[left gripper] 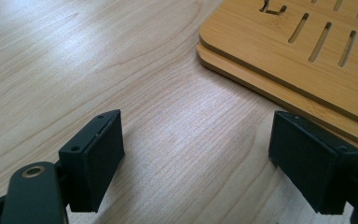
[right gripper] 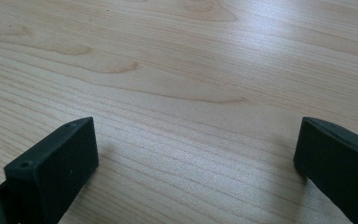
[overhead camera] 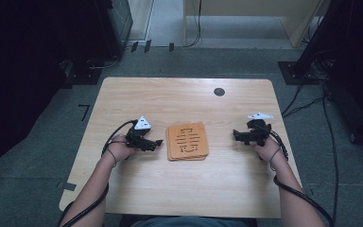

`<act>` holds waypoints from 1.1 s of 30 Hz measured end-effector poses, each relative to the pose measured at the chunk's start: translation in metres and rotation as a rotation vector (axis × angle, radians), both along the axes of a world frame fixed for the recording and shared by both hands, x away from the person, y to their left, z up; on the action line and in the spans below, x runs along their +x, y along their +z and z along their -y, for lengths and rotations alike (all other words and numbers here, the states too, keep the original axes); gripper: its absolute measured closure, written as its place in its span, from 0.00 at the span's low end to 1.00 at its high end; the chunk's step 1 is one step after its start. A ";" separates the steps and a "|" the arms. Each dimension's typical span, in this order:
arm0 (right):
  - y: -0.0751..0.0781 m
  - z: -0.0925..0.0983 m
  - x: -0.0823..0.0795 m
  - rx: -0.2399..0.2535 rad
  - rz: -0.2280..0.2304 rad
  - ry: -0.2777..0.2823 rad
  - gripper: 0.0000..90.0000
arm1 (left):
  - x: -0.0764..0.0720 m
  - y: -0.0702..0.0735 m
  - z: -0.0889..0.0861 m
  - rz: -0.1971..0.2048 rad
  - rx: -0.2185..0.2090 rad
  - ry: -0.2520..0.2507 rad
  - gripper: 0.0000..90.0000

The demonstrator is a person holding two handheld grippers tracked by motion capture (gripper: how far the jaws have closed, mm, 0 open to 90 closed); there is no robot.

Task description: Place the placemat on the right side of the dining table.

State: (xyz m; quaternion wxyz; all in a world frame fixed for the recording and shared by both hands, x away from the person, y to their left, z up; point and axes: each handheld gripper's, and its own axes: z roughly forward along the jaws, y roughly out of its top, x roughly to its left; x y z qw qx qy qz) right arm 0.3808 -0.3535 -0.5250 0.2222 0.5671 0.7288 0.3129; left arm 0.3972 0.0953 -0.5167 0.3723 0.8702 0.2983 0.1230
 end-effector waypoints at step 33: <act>0.000 0.001 0.006 0.002 0.000 0.020 0.00 | 0.005 -0.001 0.005 0.008 -0.011 0.045 0.18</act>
